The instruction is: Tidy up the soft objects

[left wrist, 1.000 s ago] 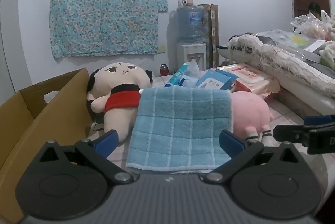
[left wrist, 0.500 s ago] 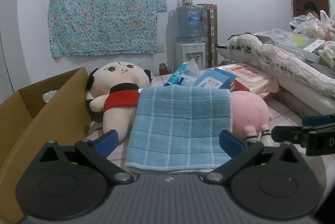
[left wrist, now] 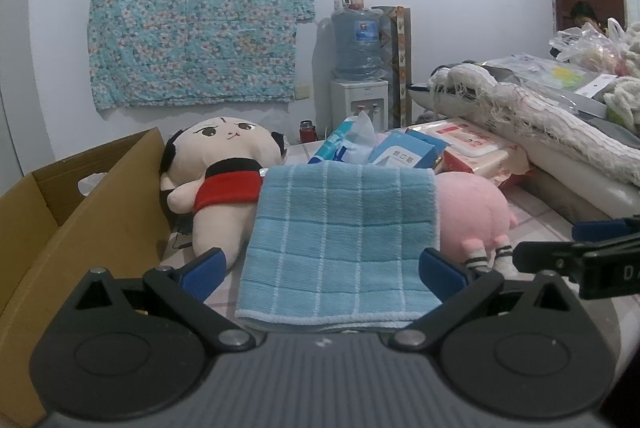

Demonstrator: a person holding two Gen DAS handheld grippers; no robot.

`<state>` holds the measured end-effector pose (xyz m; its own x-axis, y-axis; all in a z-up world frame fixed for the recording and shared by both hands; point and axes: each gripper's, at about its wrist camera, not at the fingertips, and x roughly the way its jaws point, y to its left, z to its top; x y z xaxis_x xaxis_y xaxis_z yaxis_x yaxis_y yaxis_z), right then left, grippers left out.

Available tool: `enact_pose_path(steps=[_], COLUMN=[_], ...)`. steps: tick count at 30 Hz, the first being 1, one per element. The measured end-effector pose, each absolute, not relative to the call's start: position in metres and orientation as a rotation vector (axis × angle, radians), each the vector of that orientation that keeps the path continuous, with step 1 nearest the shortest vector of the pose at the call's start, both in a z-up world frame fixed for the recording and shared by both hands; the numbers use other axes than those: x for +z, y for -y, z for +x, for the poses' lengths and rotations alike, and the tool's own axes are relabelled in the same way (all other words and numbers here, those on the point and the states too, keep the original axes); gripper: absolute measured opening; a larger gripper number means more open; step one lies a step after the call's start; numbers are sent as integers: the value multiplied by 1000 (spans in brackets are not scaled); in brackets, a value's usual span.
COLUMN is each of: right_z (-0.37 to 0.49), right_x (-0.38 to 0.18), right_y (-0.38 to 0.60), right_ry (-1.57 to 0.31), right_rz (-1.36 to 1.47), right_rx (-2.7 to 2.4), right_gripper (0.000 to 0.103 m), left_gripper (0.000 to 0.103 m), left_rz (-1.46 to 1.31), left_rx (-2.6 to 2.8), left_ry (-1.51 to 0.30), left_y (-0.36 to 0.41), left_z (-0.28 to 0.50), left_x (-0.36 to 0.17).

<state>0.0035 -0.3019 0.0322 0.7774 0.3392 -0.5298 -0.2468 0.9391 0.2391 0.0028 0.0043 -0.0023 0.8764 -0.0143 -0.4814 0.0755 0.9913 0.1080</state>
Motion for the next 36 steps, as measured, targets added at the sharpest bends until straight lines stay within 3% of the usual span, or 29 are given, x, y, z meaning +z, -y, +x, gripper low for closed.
enact_pose_path(steps=[36], right_z=[4], right_x=[34], right_y=[298], right_ry=[-605], right_rz=[133], right_rx=[336], right_gripper=[102], left_gripper=[103], left_rz=[131], left_rx=[-65], left_ry=[-502], left_y=[-5], left_z=[5], left_x=[-2])
